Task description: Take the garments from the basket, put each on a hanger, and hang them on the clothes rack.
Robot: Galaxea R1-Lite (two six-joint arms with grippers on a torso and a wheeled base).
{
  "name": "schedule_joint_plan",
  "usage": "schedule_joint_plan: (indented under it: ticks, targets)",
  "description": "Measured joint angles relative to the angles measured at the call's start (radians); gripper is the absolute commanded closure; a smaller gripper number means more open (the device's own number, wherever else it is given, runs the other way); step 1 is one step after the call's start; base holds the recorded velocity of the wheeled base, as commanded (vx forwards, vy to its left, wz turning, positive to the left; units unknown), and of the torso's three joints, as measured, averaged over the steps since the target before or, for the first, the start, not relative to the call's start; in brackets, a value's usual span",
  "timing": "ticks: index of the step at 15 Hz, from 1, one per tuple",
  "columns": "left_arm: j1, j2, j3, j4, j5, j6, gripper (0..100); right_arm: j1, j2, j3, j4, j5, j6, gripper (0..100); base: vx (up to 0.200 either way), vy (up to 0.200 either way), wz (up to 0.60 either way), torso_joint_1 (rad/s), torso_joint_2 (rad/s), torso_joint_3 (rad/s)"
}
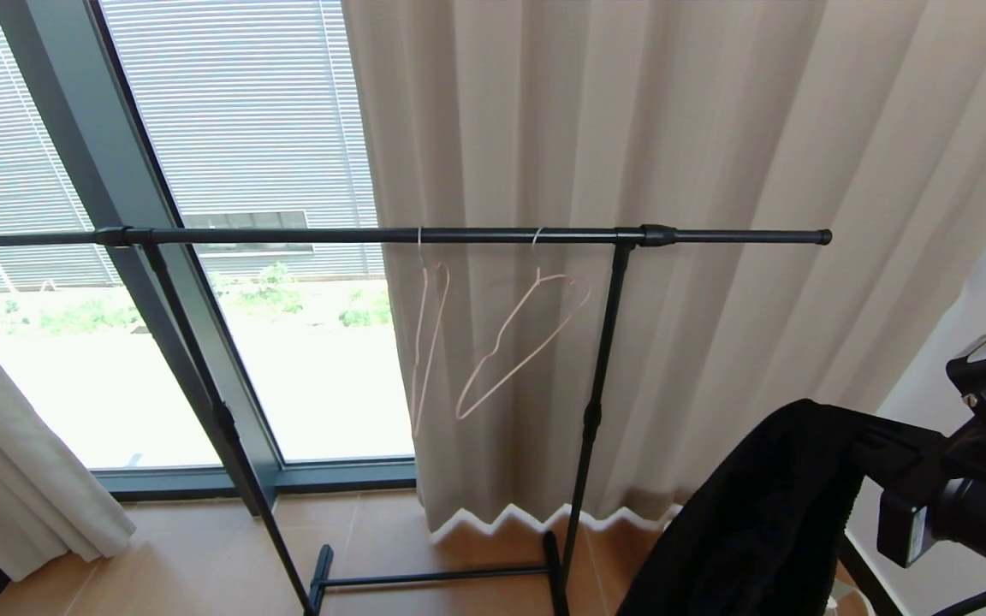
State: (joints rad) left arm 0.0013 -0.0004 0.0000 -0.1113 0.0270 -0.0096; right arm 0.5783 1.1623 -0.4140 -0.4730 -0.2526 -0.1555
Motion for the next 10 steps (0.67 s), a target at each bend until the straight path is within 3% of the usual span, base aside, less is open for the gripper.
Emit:
schedule_joint_plan:
  ticks: [2,5,8,10]
  targets:
    - [-0.002,0.033,-0.016,0.018,-0.039,0.001,0,0.001,0.015,-0.019,0.000,-0.013,0.002,100,0.000,0.000,0.00,0.000,0.00,0.000]
    - [-0.020,0.217,-0.131,0.021,-0.097,-0.052,0,-0.001,0.073,-0.095,0.001,-0.031,0.025,100,0.000,0.000,0.00,0.000,0.00,0.000]
    - [-0.059,0.503,-0.251,0.014,-0.197,-0.147,0,-0.003,0.174,-0.199,0.000,-0.108,0.102,100,0.000,0.000,0.00,0.000,0.00,0.000]
    - [-0.142,0.700,-0.355,0.007,-0.248,-0.252,0,0.000,0.247,-0.243,-0.006,-0.153,0.132,100,0.000,0.000,0.00,0.000,0.00,0.000]
